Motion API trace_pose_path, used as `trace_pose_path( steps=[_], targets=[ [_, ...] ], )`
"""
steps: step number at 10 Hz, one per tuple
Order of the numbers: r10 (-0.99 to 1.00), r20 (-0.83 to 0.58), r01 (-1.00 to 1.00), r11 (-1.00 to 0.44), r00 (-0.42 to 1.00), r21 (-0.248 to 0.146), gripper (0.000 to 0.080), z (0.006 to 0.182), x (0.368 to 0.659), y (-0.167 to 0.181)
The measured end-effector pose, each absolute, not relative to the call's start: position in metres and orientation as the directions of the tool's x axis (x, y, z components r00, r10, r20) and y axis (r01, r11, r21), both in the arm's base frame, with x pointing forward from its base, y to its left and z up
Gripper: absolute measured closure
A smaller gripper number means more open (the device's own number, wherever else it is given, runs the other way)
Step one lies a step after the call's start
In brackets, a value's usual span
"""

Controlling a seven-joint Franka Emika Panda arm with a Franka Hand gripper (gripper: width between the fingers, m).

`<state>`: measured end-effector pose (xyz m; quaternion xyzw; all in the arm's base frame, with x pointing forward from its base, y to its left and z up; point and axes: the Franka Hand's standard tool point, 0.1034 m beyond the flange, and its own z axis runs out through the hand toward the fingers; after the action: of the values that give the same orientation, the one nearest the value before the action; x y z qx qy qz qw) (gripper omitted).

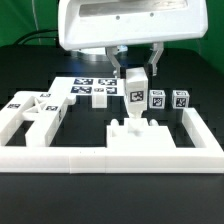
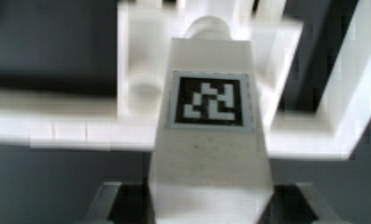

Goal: Assemble chair

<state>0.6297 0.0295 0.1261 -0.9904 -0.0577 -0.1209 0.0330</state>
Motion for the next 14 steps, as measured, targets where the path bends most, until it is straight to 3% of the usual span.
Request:
trace_pose_path(
  steps=[3,5,7,12,14],
  targets=[
    [0.109,0.423,0.117,-0.993,0.9,0.008,0.0518,0.123,0.631,0.018],
    [0.145,0.428,0.15,-0.988,0.892,0.021,0.0518,0.121,0.63,0.028],
    [0.167,0.426,0.177,-0.984,0.889,0.018,0.0518,0.123,0.636,0.045],
    [0.172,0.424,0.183,-0.983,0.889,0.017,0.0518,0.121,0.639,0.049],
    [0.191,0.439,0.206,-0.978,0.878,0.014,0.0518,0.12,0.656,0.07]
  ],
)
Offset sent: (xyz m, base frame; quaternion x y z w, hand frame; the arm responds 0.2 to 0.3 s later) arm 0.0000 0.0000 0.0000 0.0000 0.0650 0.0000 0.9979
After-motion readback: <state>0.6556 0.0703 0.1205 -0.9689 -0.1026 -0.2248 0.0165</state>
